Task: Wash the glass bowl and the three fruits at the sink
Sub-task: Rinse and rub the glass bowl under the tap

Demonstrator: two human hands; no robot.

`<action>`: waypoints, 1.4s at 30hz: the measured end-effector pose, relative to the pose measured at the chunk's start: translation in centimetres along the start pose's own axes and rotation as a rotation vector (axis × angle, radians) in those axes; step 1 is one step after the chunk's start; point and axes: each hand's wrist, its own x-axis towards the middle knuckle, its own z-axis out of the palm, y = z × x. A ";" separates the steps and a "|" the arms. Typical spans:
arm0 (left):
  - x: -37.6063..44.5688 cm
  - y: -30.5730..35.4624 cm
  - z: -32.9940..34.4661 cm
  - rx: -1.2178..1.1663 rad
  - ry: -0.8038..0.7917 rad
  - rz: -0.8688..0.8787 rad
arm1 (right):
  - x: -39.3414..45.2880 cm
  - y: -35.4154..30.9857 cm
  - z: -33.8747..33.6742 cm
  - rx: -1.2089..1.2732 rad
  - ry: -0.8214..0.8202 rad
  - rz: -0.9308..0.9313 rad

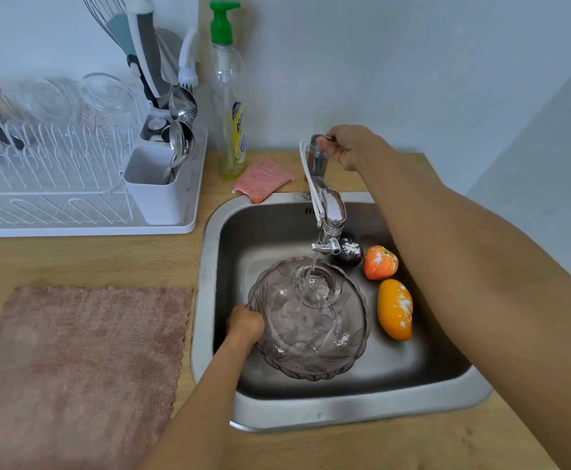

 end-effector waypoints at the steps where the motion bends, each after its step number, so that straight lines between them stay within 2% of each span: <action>1: 0.0 0.0 0.0 -0.004 -0.002 -0.001 | -0.1 -0.1 0.0 -0.001 -0.003 0.003; 22: -0.3 0.0 -0.2 -0.053 -0.042 -0.019 | -1.3 -0.1 -0.4 0.023 -0.033 -0.002; 27: -1.0 0.2 -0.4 -0.065 -0.031 -0.008 | -2.7 2.5 -2.6 -0.308 0.181 -0.195; 32: -1.1 0.1 -0.4 -0.012 -0.068 -0.036 | -6.7 11.6 -7.8 -0.460 0.305 -0.133; 36: 0.7 -0.6 -0.1 -0.036 -0.095 -0.041 | -9.4 18.7 -10.8 -0.595 0.285 -0.043; 42: -0.7 -0.1 -0.6 -0.077 -0.059 0.027 | -11.4 22.0 -13.3 -1.009 0.431 0.034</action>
